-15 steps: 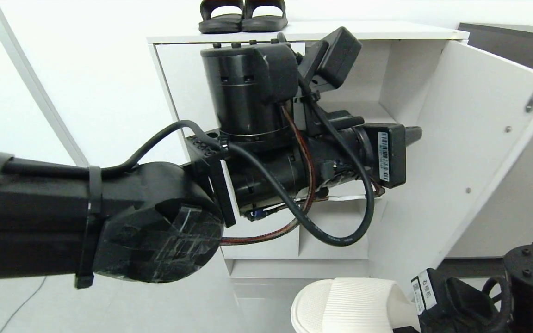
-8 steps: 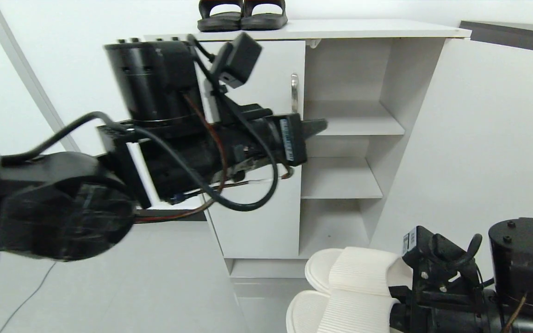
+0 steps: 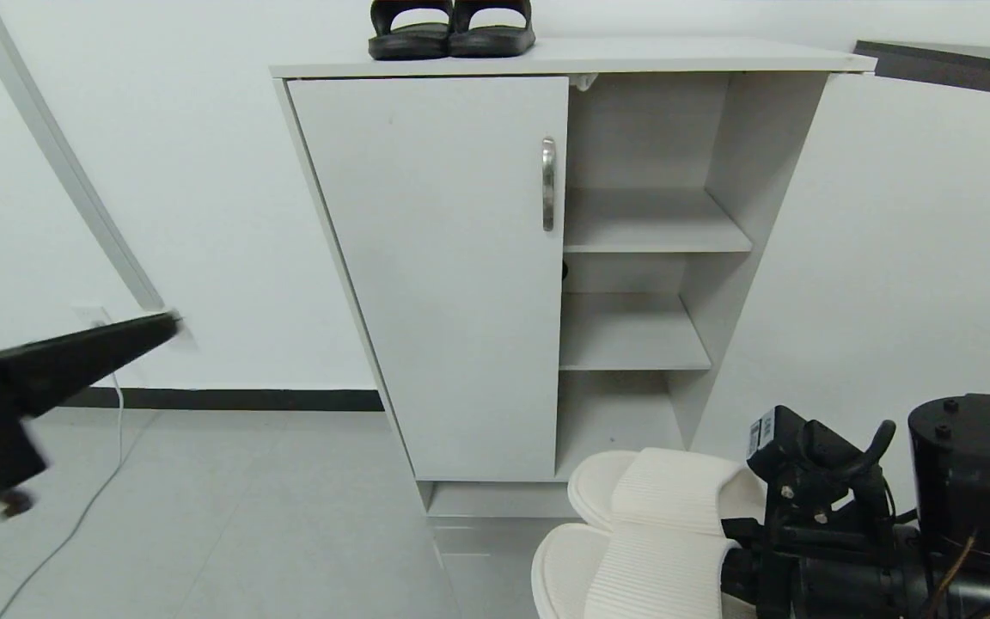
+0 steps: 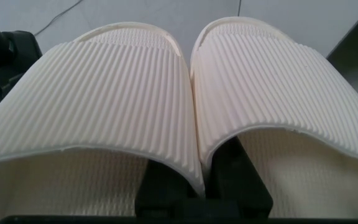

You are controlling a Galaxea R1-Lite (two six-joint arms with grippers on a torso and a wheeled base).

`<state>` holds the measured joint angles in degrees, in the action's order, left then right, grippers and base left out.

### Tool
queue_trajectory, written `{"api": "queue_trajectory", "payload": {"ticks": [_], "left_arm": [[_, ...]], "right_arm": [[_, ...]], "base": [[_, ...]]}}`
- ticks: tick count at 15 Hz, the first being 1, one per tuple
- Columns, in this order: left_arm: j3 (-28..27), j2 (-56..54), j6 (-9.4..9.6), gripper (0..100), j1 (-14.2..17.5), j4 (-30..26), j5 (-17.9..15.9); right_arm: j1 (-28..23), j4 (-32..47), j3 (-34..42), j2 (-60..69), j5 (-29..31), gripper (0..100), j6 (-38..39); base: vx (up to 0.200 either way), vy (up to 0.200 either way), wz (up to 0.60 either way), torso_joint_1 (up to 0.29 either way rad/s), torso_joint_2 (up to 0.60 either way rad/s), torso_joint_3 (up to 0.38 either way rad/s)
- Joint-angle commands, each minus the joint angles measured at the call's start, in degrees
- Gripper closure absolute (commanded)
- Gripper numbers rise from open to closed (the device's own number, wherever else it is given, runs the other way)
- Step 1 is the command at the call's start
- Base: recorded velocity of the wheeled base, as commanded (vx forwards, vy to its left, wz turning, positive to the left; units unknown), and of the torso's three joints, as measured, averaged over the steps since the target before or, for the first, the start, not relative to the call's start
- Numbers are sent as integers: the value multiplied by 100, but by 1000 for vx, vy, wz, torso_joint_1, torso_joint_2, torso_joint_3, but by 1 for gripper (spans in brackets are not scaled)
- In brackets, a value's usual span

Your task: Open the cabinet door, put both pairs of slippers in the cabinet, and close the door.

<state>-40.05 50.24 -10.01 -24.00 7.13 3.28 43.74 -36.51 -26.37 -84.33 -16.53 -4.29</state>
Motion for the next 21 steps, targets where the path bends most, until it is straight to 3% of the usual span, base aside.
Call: {"api": "queue_trajectory", "payload": {"ticks": [1,4,6,8,11,12,14,16,18,19,21], "left_arm": [[1491,-3020,140,100,1469,-1328,1017],[2467,-4022,447,100,2374,-1364,1175],[2994,-4540,517,100,2638,-1364,1184],[3398,-4909,588,100,2435,-1320,1140],[3767,-5024,667,100,2400,-1038,692],[3917,-5024,684,100,2400,-687,498],[3969,-5024,720,100,2400,-546,-275],[3969,-5024,913,100,2400,-564,-592],[3961,-5024,939,100,2400,-573,-433],[4005,-5024,1080,100,2392,-748,103],[4005,-5024,1071,100,2392,-722,-99]], "right_arm": [[3,-5,0,101,1,100,-10],[3,4,44,154,9,100,-10],[3,4,62,163,9,100,-19],[3,4,53,154,9,100,-19],[12,-5,44,163,9,100,-28],[12,-5,44,163,9,100,-37],[12,-5,44,154,9,100,-37],[12,-5,35,128,9,100,-28],[12,-5,26,119,9,100,-28],[12,-5,18,93,18,100,-28],[21,-5,-26,49,141,100,-28]], "base": [[0,0,0,0,0,0],[0,0,0,0,0,0],[0,0,0,0,0,0],[0,0,0,0,0,0],[0,0,0,0,0,0],[0,0,0,0,0,0],[0,0,0,0,0,0],[0,0,0,0,0,0],[0,0,0,0,0,0],[0,0,0,0,0,0],[0,0,0,0,0,0]]}}
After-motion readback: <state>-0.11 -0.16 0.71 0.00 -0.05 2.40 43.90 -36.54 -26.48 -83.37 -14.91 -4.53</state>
